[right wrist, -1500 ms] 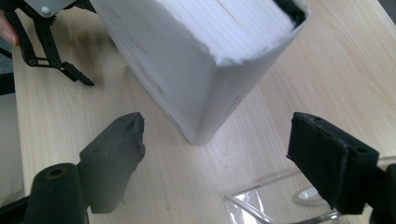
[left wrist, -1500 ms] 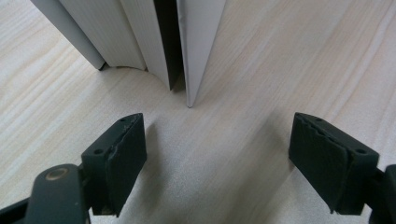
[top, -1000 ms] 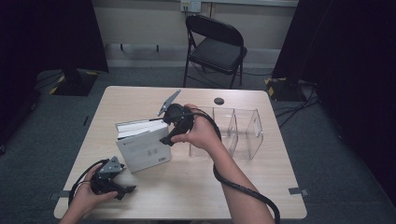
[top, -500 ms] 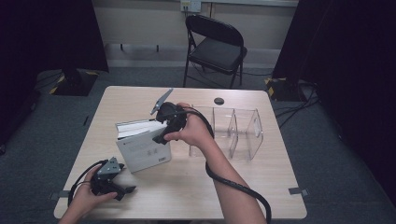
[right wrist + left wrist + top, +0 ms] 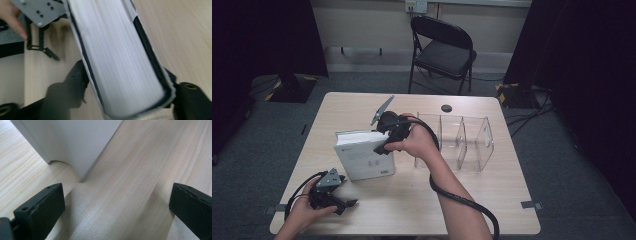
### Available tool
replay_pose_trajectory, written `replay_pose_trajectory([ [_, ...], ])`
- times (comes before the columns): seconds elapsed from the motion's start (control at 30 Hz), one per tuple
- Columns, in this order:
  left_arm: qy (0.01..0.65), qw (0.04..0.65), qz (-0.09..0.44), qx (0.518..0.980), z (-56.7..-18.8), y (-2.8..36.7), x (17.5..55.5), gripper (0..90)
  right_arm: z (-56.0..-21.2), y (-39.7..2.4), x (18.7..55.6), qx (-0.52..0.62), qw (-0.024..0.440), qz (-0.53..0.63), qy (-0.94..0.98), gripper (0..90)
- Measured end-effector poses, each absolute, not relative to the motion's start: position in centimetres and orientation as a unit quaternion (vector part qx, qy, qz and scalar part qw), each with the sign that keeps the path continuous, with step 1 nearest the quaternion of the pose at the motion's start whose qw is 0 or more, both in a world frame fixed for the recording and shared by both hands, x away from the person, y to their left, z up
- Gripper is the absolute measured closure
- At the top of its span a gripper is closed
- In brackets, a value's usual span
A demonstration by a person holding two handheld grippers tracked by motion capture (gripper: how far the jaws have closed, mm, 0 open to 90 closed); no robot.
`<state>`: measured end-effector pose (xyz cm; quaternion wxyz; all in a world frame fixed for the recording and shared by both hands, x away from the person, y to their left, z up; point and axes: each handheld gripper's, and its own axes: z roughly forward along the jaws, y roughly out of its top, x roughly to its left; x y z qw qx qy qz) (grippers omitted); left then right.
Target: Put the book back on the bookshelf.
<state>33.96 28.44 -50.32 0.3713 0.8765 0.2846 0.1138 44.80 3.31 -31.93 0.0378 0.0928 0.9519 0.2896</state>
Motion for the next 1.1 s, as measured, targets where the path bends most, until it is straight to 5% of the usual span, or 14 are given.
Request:
replay_pose_trajectory([
  [0.17, 0.284, 0.371, 0.113, 0.877, -50.3, 28.4, 34.0, 0.0, -31.5, 3.3, 43.5, 0.094, 0.021, 0.279, 0.956, 51.5],
  [1.1, 0.285, 0.372, 0.115, 0.876, -50.4, 28.4, 34.0, 0.0, -31.3, -1.0, 40.6, 0.154, 0.024, 0.270, 0.950, 46.7],
])
